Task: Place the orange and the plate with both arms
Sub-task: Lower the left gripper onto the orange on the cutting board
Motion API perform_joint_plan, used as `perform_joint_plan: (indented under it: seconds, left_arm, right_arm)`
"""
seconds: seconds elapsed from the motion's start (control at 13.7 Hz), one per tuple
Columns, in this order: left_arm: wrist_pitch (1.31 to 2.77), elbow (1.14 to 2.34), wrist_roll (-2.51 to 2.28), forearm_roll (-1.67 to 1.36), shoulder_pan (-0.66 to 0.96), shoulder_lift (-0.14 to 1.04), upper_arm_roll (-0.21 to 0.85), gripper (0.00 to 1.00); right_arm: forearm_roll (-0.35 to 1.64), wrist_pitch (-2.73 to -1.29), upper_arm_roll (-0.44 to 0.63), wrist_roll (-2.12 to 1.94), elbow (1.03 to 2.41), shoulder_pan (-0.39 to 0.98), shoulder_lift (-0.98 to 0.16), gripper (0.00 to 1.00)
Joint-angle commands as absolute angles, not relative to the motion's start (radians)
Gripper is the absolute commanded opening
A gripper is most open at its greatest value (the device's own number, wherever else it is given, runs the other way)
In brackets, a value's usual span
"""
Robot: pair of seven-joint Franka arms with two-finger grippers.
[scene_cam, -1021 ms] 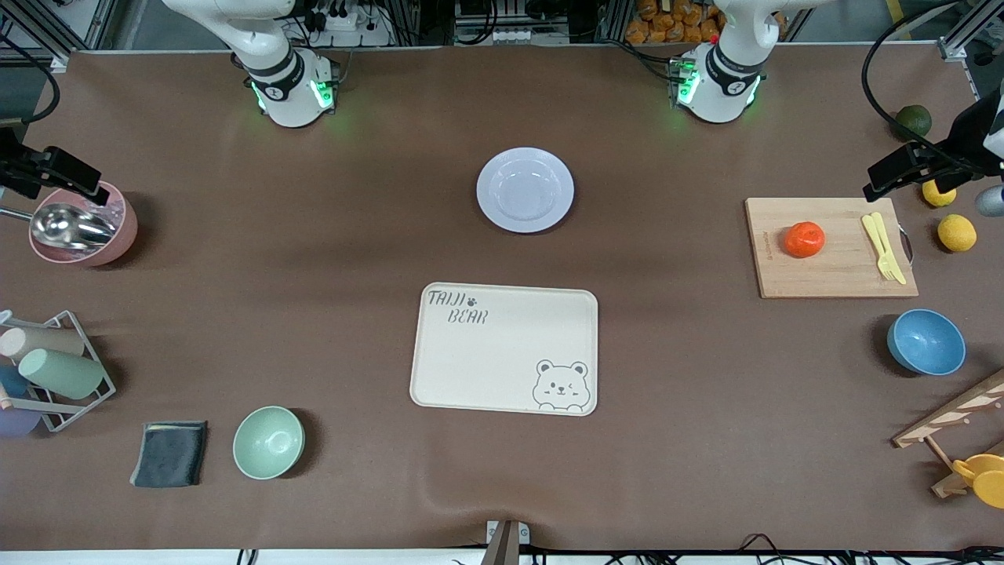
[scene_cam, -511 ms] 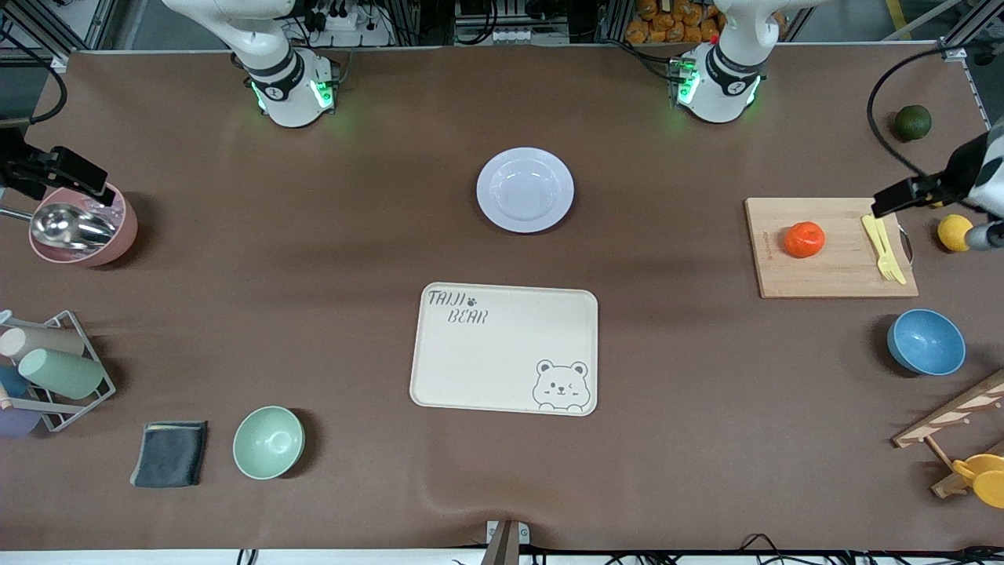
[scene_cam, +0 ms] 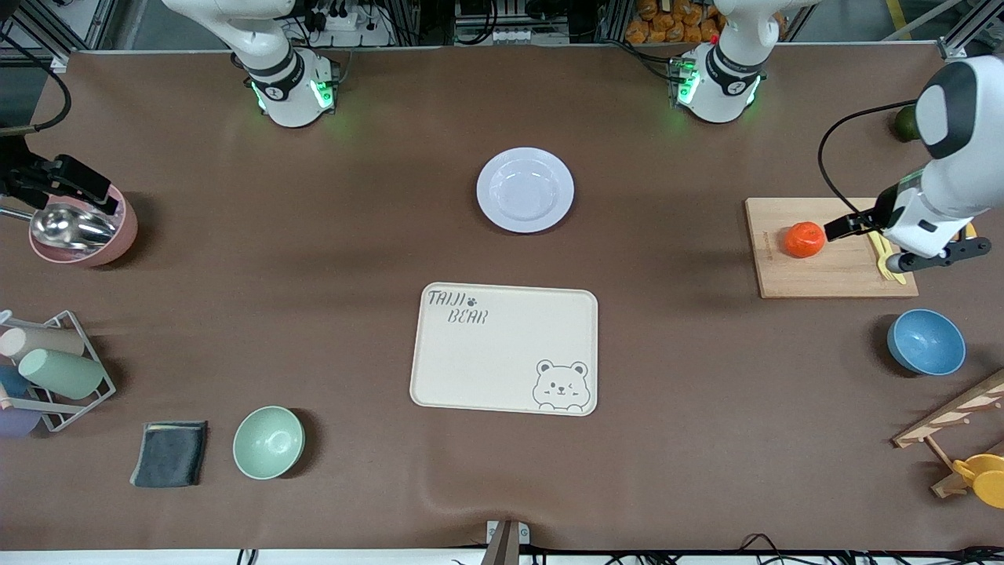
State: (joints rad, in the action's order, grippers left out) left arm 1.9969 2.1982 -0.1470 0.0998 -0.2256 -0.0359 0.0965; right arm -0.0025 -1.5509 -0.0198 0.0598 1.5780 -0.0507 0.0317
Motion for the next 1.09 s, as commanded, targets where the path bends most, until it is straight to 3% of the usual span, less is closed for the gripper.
perform_joint_plan:
  seconds: [0.0,0.29,1.02]
  left_arm:
    - [2.153,2.383,-0.132,0.124,-0.258,-0.086,0.104,1.0]
    - [2.408,2.517,-0.13,0.208,-0.337,-0.039,0.106,1.0]
    - [2.502,2.53,-0.135,0.204,-0.397,0.078,0.112,1.0]
  right_arm:
    - [-0.003,-1.543,-0.02,0.069,1.551,-0.038,0.017,1.0]
    - [-0.003,-1.543,-0.02,0.069,1.551,-0.038,0.017,1.0]
    - [-0.017,-1.534,-0.02,0.067,1.551,0.015,-0.027,1.0]
